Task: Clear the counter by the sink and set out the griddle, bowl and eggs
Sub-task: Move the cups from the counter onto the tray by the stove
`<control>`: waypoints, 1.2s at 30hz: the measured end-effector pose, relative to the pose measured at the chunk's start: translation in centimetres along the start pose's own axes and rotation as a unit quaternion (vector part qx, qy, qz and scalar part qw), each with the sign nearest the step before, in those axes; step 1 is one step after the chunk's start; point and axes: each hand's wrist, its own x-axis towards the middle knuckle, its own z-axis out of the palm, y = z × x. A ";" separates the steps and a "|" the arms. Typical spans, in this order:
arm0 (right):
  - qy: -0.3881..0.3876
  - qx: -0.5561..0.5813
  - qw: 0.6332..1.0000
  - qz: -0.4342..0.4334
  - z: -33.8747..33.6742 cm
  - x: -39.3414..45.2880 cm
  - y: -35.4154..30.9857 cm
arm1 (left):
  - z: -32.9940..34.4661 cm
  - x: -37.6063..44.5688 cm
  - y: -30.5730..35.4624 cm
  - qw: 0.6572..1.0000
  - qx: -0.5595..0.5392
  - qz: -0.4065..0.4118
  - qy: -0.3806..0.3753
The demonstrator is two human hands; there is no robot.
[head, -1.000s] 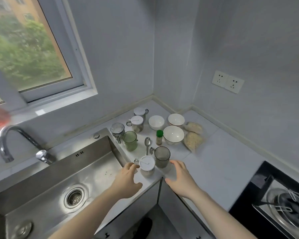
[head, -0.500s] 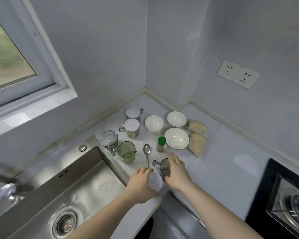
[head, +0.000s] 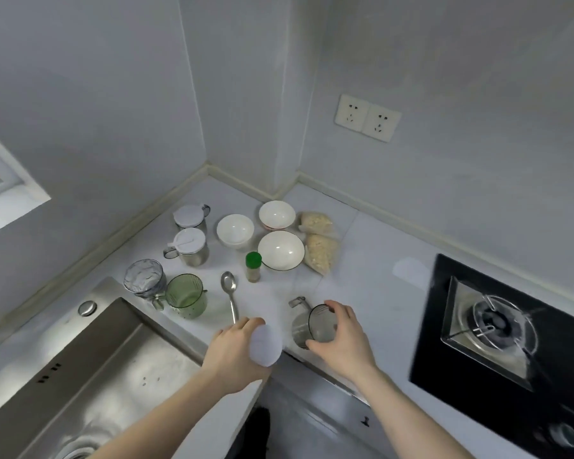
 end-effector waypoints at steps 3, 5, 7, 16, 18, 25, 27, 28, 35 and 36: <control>0.056 0.048 0.997 0.034 -4.7 -3.9 3.8 | 0.0 -0.9 4.9 0.999 -0.015 0.047 0.017; 0.094 0.062 0.992 0.052 -7.8 -6.9 6.5 | -0.2 -1.6 9.3 0.996 -0.028 0.076 0.021; 0.141 0.074 0.985 0.071 -10.6 -10.6 9.4 | 0.3 -2.7 14.3 0.992 -0.044 0.114 0.004; 0.312 0.117 0.930 0.154 -20.0 -29.8 24.2 | 6.5 -11.7 35.8 0.947 -0.081 0.310 -0.023; 0.338 0.121 0.916 0.179 -21.4 -33.7 27.2 | 8.4 -14.0 39.9 0.934 -0.095 0.343 -0.037; 0.422 0.133 0.867 0.229 -25.8 -42.7 35.2 | 12.6 -18.4 51.5 0.893 -0.084 0.433 -0.087; 0.439 0.146 0.852 0.244 -27.2 -44.2 37.4 | 13.7 -18.6 54.8 0.884 -0.067 0.454 -0.087; 0.443 0.152 0.847 0.249 -27.7 -44.7 38.3 | 14.2 -18.5 56.1 0.880 -0.061 0.463 -0.085; 0.458 0.156 0.830 0.278 -33.4 -46.3 45.3 | 19.5 -16.3 66.0 0.863 -0.066 0.490 -0.100; 0.454 0.154 0.831 0.283 -34.2 -46.3 46.0 | 20.1 -16.0 67.0 0.863 -0.064 0.491 -0.103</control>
